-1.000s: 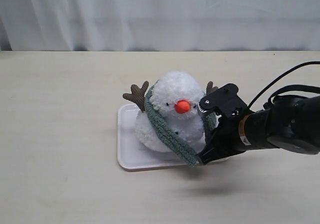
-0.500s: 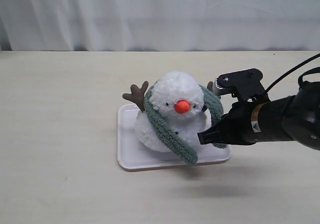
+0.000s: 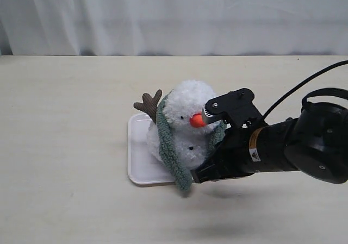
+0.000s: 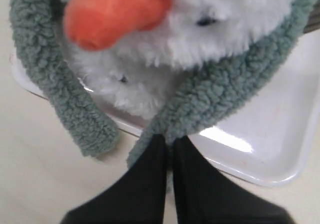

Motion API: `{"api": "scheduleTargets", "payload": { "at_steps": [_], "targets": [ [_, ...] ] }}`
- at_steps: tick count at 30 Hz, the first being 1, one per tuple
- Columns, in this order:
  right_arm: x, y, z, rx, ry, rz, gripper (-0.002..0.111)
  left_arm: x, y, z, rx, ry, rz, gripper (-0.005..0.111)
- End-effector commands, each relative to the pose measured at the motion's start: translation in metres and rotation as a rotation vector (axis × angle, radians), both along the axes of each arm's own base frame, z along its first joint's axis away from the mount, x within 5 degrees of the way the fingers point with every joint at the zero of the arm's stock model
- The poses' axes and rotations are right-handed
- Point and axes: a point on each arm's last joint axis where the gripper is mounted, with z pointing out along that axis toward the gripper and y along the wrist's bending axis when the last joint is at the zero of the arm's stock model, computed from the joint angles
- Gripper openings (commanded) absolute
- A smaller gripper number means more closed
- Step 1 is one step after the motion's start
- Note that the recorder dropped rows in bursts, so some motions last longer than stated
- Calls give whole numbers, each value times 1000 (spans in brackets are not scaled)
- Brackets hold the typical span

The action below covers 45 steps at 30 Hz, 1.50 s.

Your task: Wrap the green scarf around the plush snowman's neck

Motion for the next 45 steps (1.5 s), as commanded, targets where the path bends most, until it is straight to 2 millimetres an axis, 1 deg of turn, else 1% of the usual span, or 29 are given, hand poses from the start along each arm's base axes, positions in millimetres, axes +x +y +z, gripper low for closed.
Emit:
{"api": "scheduleTargets", "payload": {
  "at_steps": [1,8,15,22,24,31,33,37,45],
  "targets": [
    [0,3,4,69,0,-36,4,0,0,0,-5,-10,1,0],
    [0,4,4,99,18,-71,4,0,0,0,-5,-10,1,0],
    [-1,3,1,87,32,-73,4,0,0,0,-5,-10,1,0],
    [3,6,-21,45,86,-72,4,0,0,0,-5,-10,1,0],
    [4,7,-21,57,77,-68,9,0,0,0,-5,-10,1,0],
    [6,10,-18,85,52,-60,37,0,0,0,-5,-10,1,0],
    [5,9,-19,79,57,-62,42,0,0,0,-5,-10,1,0],
    [4,7,-20,49,70,-57,49,0,0,0,-5,-10,1,0],
    [1,2,-23,-11,111,-65,56,0,0,0,-5,-10,1,0]
  ]
}}
